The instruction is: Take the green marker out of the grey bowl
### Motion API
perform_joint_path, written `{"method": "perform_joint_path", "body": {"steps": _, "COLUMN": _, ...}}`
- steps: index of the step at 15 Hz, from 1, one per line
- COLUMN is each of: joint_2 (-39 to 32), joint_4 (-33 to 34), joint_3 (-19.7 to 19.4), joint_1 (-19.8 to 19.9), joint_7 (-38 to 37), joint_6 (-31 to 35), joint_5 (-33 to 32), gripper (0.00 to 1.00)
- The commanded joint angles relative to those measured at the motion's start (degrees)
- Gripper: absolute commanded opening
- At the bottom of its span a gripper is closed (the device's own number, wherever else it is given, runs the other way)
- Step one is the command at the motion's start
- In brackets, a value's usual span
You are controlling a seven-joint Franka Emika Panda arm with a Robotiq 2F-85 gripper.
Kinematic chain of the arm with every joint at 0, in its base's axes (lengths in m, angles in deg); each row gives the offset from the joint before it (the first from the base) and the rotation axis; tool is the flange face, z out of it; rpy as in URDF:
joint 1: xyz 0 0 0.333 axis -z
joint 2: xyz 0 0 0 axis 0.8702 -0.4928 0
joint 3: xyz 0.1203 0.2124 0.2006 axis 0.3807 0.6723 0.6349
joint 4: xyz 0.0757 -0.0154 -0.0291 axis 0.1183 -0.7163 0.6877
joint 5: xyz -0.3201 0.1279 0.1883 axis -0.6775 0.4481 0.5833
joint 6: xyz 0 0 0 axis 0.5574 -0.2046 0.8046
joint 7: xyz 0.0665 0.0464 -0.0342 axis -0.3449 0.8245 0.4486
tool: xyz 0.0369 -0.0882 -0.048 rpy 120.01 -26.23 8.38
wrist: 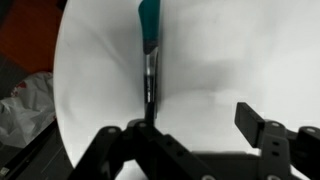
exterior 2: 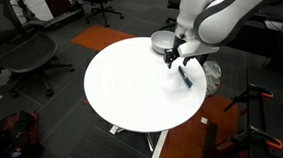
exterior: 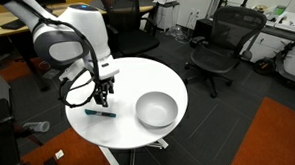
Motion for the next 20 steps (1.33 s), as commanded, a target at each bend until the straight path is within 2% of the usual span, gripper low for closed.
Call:
{"method": "perform_joint_path", "body": {"steps": 1, "joint_2": 6.0, "joint_4": -3.4, "joint_3": -1.1, "joint_1": -1.3, "joint_7": 0.9, "joint_6": 0.8, "joint_5": -1.0, "gripper": 1.00}}
{"method": "perform_joint_path", "body": {"steps": 5, "joint_2": 12.6, "joint_4": -6.4, "joint_3": -0.8, "joint_1": -1.0, "joint_7": 1.8, "joint_6": -0.7, "joint_5": -2.2, "gripper": 1.00}}
{"method": "perform_joint_path", "body": {"steps": 14, "joint_2": 27.0, "joint_4": -12.3, "joint_3": 3.0, "joint_1": 1.7, "joint_7": 11.7, "joint_6": -8.1, "joint_5": -3.1, "gripper": 1.00}}
{"method": "perform_joint_path", "body": {"steps": 15, "joint_2": 22.9, "joint_4": -10.0, "joint_3": 3.3, "joint_1": 2.1, "joint_7": 9.2, "joint_6": -5.9, "joint_5": -2.7, "gripper": 1.00}}
{"method": "perform_joint_path", "body": {"steps": 20, "joint_2": 23.0, "joint_4": -10.2, "joint_3": 3.8, "joint_1": 2.8, "joint_7": 9.4, "joint_6": -6.2, "joint_5": -2.7, "gripper": 1.00}}
